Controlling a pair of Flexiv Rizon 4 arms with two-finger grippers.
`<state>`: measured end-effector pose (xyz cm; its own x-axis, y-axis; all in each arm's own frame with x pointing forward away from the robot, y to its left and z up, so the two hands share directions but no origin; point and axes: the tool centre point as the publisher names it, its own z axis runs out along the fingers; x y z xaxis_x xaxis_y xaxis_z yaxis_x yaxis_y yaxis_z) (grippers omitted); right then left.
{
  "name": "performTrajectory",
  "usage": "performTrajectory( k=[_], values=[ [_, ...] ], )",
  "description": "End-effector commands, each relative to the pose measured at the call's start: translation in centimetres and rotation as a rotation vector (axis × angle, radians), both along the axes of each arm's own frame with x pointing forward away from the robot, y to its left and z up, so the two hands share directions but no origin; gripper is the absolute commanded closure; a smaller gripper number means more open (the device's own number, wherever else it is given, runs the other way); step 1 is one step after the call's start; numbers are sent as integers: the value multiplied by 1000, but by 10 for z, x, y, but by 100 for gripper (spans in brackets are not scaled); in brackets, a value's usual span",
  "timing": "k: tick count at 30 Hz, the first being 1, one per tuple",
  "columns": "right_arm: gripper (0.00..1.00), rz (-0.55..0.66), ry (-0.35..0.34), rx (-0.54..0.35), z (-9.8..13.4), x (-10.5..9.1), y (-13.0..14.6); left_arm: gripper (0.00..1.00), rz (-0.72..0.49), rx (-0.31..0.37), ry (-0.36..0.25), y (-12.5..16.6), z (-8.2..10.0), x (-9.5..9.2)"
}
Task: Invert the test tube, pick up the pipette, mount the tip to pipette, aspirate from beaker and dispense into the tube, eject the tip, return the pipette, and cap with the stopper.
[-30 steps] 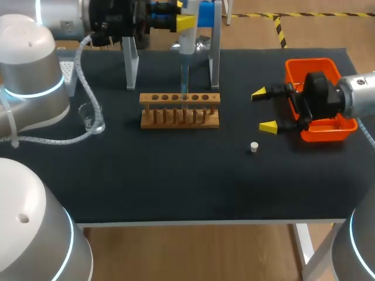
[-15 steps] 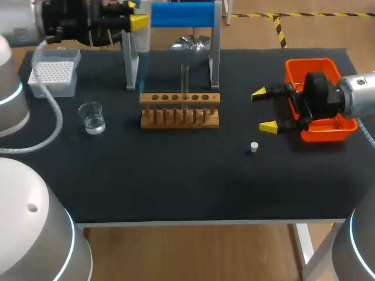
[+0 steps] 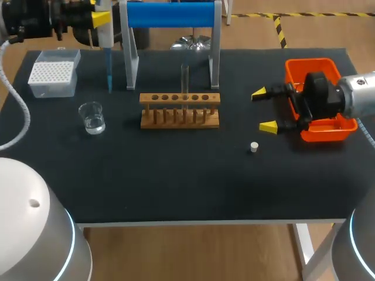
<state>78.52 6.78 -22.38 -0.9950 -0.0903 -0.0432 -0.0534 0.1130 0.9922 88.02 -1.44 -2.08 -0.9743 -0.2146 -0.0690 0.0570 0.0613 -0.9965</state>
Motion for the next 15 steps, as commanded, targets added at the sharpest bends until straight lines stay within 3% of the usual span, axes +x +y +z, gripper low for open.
performTrajectory(
  k=[1,15],
  values=[
    [0,0,-1,-1,0,0,0,100,-8,-13,-7,12,-5,7],
    [0,0,-1,-1,0,0,0,100,28,-44,-26,42,-26,27]
  ],
)
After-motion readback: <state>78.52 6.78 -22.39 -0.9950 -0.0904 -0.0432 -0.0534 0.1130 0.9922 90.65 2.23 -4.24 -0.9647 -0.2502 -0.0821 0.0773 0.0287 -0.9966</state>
